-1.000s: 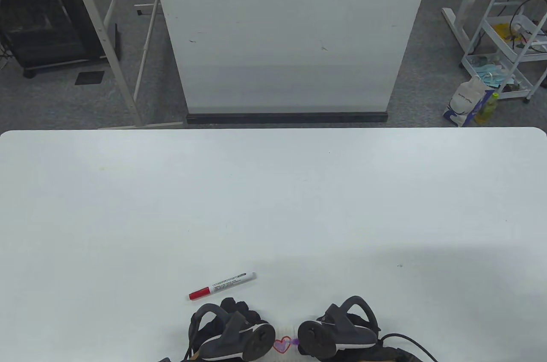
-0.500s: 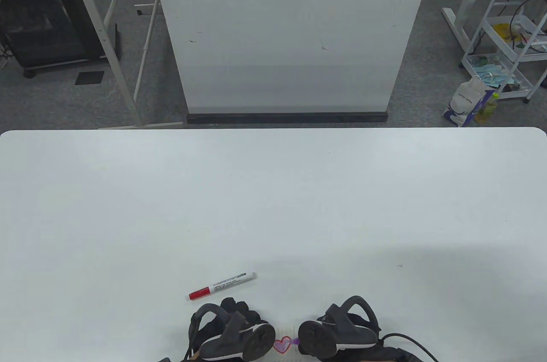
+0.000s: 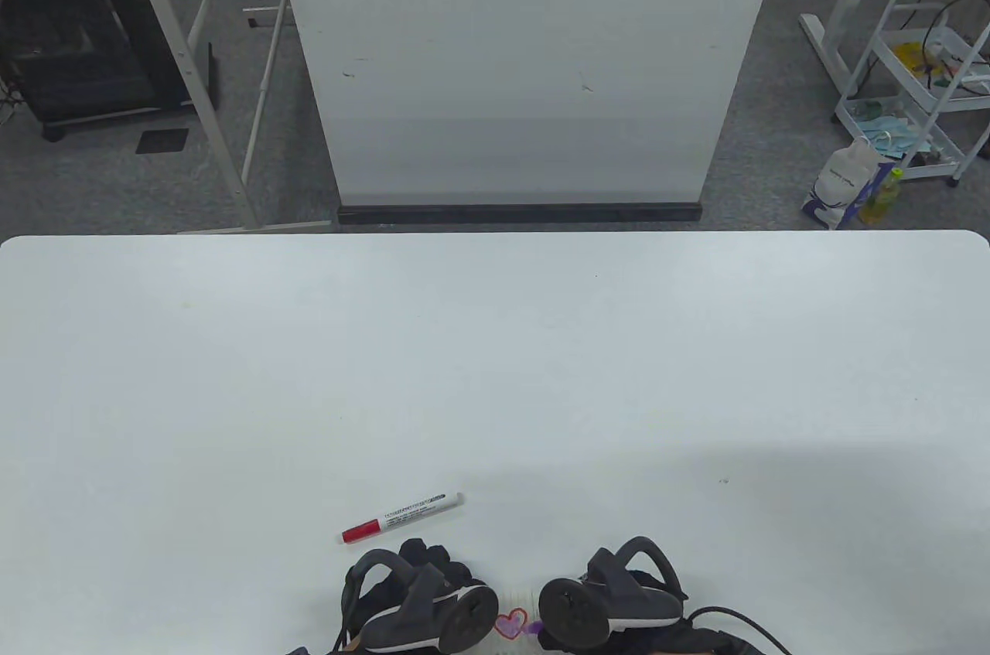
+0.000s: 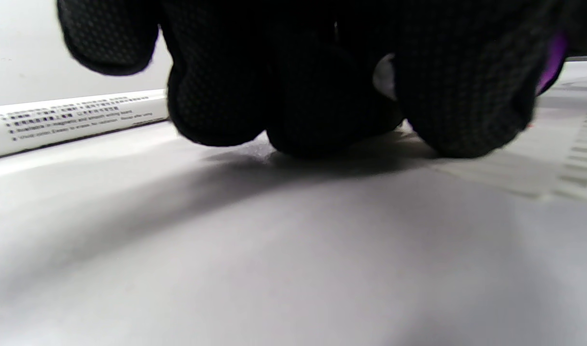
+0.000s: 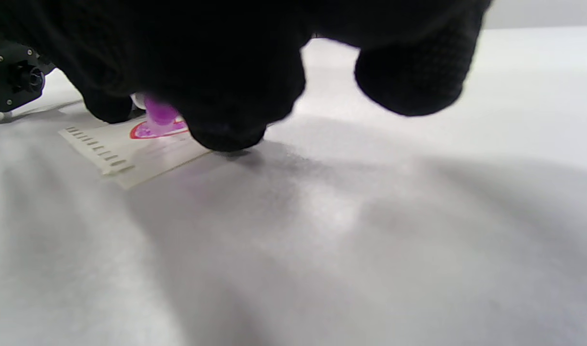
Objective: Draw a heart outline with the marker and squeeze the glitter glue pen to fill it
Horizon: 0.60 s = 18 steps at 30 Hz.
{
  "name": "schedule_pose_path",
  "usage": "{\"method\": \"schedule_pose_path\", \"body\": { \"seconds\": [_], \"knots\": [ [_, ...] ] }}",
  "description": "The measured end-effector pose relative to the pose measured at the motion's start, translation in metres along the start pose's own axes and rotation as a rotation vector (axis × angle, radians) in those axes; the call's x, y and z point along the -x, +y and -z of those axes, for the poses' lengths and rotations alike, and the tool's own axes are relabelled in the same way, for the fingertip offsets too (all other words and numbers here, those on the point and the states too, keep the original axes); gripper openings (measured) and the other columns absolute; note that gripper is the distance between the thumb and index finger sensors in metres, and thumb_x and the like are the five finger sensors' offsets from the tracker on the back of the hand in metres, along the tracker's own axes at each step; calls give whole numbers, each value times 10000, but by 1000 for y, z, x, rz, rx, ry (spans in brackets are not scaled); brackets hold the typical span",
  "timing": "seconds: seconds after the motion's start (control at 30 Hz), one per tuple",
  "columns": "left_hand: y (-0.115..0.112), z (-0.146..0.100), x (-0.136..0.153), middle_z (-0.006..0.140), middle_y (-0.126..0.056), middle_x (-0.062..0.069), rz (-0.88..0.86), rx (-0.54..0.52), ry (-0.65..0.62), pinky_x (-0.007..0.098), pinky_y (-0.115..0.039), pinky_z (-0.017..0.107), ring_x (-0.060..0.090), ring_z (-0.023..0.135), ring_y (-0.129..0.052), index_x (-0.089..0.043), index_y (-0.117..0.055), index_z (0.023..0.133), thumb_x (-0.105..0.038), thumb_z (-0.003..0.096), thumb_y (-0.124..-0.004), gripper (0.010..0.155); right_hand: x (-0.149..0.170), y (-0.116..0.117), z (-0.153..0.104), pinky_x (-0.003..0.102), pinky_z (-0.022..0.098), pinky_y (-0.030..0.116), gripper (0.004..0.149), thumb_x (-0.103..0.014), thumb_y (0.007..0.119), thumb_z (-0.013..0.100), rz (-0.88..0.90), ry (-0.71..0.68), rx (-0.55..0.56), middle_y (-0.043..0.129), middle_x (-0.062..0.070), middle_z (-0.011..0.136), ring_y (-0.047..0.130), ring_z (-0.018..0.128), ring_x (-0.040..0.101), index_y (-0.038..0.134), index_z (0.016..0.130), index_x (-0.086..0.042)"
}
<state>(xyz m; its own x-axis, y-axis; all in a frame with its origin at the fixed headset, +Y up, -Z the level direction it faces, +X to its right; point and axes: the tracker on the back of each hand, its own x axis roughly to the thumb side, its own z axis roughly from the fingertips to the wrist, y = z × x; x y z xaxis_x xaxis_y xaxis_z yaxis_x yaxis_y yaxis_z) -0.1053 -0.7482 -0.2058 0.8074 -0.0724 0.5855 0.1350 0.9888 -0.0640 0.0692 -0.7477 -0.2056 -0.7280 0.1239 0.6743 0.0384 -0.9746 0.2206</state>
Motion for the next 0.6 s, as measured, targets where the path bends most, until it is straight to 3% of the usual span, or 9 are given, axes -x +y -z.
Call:
{"method": "schedule_pose_path", "body": {
  "seconds": [0.13, 0.3, 0.47, 0.6],
  "knots": [
    [0, 0, 0, 648, -1033, -40, 0, 0, 0, 619, -703, 633, 286, 625, -987, -303, -919, 772, -519, 358, -923, 468, 2, -1, 0, 375, 384, 909, 483, -466, 794, 352, -28, 22, 33, 1013, -22, 173, 901, -74, 120, 988, 659, -147],
    [0, 0, 0, 646, -1034, -41, 0, 0, -1, 619, -704, 633, 286, 624, -988, -302, -918, 773, -519, 357, -924, 470, 1, 1, 0, 374, 382, 911, 483, -465, 796, 352, 38, -14, -33, 1013, -22, 169, 900, -78, 121, 990, 656, -144],
    [0, 0, 0, 647, -1034, -40, 0, 0, 0, 619, -703, 633, 286, 625, -987, -302, -919, 772, -520, 357, -923, 469, 1, -1, 0, 376, 382, 911, 483, -460, 799, 350, -37, 22, 45, 1014, -17, 170, 901, -78, 126, 991, 656, -139],
    [0, 0, 0, 647, -1034, -40, 0, 0, 0, 619, -704, 632, 286, 625, -987, -302, -919, 772, -520, 357, -923, 469, 2, -2, 0, 374, 379, 912, 484, -461, 799, 350, -19, 17, 13, 1014, -19, 168, 901, -80, 123, 992, 655, -137]
  ]
}}
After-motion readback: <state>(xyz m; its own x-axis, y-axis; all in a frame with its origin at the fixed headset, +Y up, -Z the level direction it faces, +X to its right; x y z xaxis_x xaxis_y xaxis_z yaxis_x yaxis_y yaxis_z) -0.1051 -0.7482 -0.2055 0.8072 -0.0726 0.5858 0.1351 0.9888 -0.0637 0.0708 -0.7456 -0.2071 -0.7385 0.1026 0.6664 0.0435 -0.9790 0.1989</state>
